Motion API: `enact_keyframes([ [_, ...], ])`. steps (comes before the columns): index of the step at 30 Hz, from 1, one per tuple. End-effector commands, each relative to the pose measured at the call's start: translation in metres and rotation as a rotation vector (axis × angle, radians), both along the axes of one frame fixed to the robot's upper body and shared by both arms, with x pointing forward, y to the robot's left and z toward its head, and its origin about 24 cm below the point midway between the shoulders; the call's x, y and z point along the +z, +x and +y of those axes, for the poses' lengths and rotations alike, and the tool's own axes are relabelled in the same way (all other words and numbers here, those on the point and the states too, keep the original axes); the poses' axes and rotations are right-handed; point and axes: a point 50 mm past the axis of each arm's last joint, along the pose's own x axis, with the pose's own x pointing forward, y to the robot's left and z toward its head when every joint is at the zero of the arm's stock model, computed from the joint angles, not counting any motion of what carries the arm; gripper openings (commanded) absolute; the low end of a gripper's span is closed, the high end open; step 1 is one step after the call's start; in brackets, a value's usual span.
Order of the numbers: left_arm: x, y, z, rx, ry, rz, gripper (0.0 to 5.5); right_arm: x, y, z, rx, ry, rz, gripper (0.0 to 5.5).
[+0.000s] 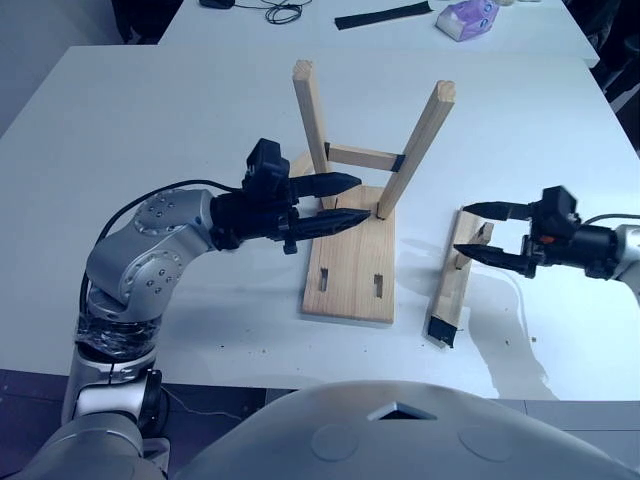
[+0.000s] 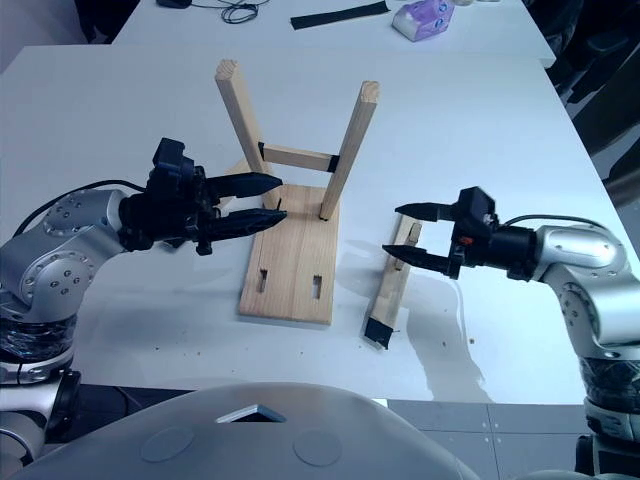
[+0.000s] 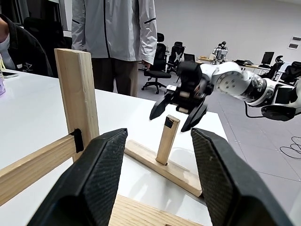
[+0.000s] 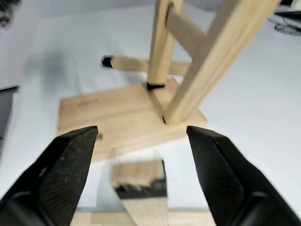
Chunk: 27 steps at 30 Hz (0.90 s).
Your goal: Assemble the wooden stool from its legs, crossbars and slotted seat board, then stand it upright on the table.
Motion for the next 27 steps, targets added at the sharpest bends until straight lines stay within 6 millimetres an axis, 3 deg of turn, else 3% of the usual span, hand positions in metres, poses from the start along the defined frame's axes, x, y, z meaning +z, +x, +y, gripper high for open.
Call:
enact_keyframes([
  [1, 0.000, 0.000, 0.002, 0.029, 0.009, -0.014, 2.51, 0.030, 0.004, 0.016, 0.022, 0.122, -0.071, 2.93],
  [7, 0.000, 0.002, -0.001, 0.031, 0.002, -0.015, 2.51, 0.023, 0.005, 0.049, 0.024, 0.168, -0.126, 2.71],
  [12, 0.000, 0.003, -0.003, 0.026, 0.000, -0.017, 2.51, 0.017, 0.009, 0.059, 0.021, 0.150, -0.163, 2.71],
  [18, 0.000, 0.004, -0.002, 0.034, -0.001, -0.015, 2.51, 0.053, 0.024, 0.059, -0.006, 0.246, -0.286, 2.71],
  [23, 0.001, 0.006, -0.001, 0.040, -0.003, -0.014, 2.51, 0.076, 0.025, 0.058, 0.007, 0.320, -0.321, 2.71],
  [25, 0.001, 0.006, -0.001, 0.039, -0.002, -0.014, 2.51, 0.068, 0.024, 0.055, -0.003, 0.310, -0.286, 2.71],
  [27, 0.002, 0.007, -0.001, 0.034, -0.002, -0.014, 2.51, 0.041, 0.021, 0.050, -0.025, 0.238, -0.207, 2.71],
])
